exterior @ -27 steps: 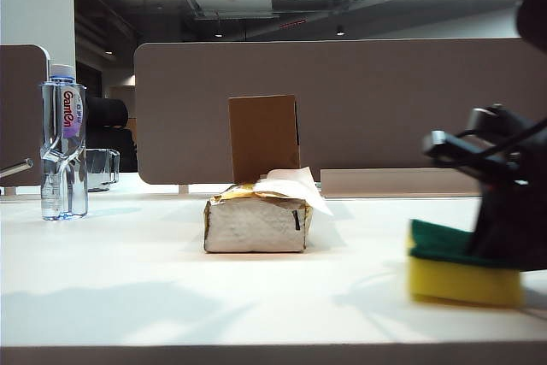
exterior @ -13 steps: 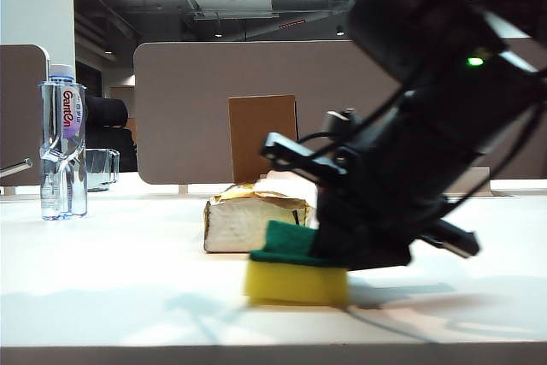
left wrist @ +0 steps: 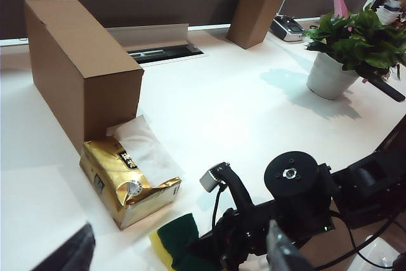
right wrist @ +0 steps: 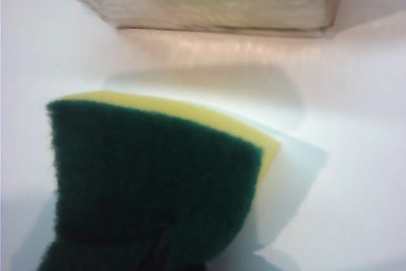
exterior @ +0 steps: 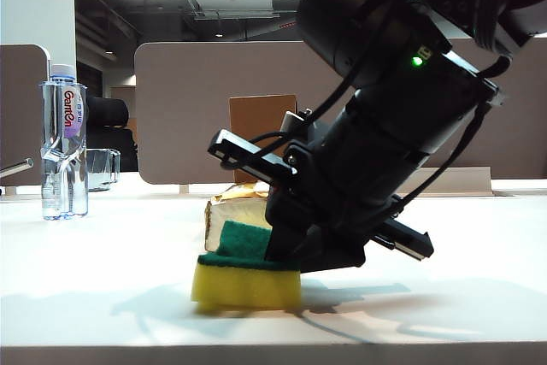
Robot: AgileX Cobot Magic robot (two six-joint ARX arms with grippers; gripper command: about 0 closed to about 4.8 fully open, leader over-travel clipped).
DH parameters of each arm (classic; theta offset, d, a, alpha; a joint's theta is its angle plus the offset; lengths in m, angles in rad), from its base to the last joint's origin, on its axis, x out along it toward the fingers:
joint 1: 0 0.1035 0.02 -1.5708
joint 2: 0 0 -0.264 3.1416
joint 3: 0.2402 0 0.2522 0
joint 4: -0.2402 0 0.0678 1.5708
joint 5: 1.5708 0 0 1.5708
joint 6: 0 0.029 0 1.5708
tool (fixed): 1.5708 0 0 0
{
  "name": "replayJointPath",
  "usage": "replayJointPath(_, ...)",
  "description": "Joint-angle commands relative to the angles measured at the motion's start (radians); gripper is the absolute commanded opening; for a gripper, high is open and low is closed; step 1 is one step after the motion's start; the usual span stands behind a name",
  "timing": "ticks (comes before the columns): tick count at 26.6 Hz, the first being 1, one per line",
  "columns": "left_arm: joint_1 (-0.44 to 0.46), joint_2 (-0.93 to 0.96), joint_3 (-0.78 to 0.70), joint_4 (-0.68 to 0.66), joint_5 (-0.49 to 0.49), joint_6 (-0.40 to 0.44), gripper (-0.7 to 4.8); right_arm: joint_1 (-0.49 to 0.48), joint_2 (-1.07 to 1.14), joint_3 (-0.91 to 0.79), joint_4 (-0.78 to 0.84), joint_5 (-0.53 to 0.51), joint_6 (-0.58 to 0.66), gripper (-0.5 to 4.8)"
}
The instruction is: Move the sponge from right to left to wipe the table, avoiding obstacles on the table, and finally reaching the bottle of mineral water.
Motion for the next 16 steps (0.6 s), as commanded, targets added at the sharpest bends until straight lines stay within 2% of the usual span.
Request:
replayJointPath(1,-0.001,-0.002,0.006,0.006,0.008,0.001,3.49,0.006,0.008,-0.003,-0.043,-0.023,0.001,-0.03)
replayJointPath(4,-0.001,-0.002,0.006,0.006,0.009,0.001,3.49,0.006,0.008,-0.002,-0.039,-0.023,0.001,0.46)
replayJointPath(7,-0.001,-0.002,0.006,0.006,0.034,0.001,3.49,0.006,0.008,-0.002,-0.017,-0.023,0.001,1.36)
replayJointPath(11,-0.001,-0.002,0.006,0.005,0.033,0.001,3.49,0.006,0.006,0.007,0.000,-0.023,0.001,1.61)
replayJointPath(14,-0.001,-0.002,0.006,0.005,0.033,0.001,3.49,0.006,0.005,0.009,0.008,-0.023,0.002,2.27)
replayJointPath(16,-0.001,-0.002,0.006,0.004,0.033,0.001,3.49,0.006,0.001,0.008,0.007,-0.023,0.001,2.49)
